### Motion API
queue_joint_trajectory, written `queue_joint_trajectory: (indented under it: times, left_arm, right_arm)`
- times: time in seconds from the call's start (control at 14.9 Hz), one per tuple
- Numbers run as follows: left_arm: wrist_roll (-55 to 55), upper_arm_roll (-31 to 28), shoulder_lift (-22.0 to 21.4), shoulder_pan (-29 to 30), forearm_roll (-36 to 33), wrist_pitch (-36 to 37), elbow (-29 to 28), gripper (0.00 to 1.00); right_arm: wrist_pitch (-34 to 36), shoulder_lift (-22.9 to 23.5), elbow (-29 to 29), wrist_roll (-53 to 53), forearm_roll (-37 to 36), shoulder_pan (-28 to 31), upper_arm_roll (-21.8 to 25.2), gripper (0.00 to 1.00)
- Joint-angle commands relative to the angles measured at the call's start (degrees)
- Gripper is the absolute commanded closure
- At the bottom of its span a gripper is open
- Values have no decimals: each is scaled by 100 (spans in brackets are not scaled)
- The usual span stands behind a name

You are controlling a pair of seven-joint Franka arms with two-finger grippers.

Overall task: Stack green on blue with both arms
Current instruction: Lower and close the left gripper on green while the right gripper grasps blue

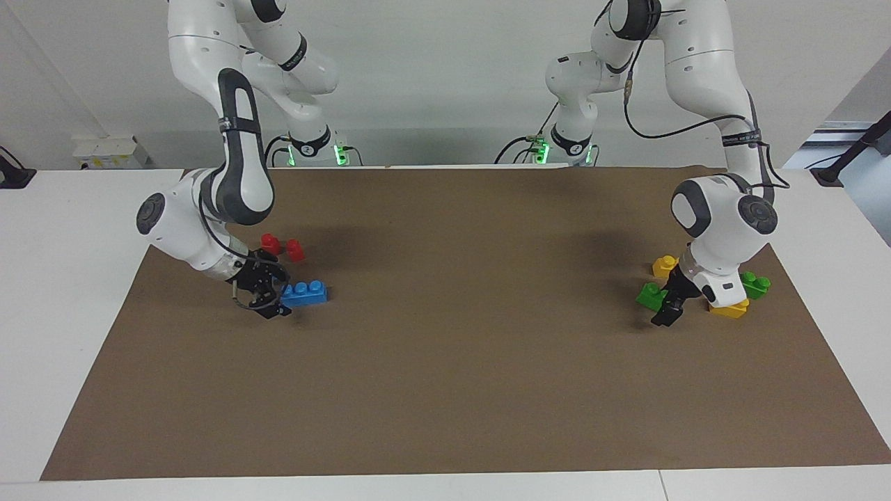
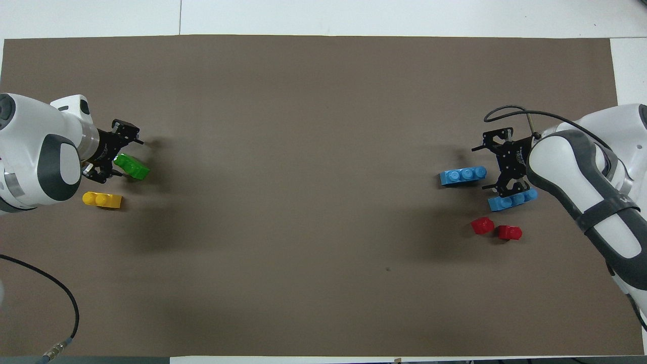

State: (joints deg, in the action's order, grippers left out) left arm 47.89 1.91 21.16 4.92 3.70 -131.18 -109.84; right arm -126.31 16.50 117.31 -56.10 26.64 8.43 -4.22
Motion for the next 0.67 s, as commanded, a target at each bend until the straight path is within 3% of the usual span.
queue_joint_trajectory:
  times: [0.0, 0.27, 0.47, 0.6]
  left_arm:
    - [-8, -41, -33, -35, -175, -109, -99, 54]
    - [-78, -41, -33, -35, -273, -127, -82, 100]
    - [-184, -41, -33, -43, -273, -92, -82, 100]
    - [-184, -41, -33, -43, -273, 13, -30, 100]
  right_arm:
    - [-140, -51, 151, 266, 306, 45, -26, 24]
    - [-105, -51, 151, 267, 342, 62, -26, 71]
    - [-87, -60, 134, 249, 508, 62, -26, 100]
    - [-78, -51, 125, 249, 517, 71, -26, 100]
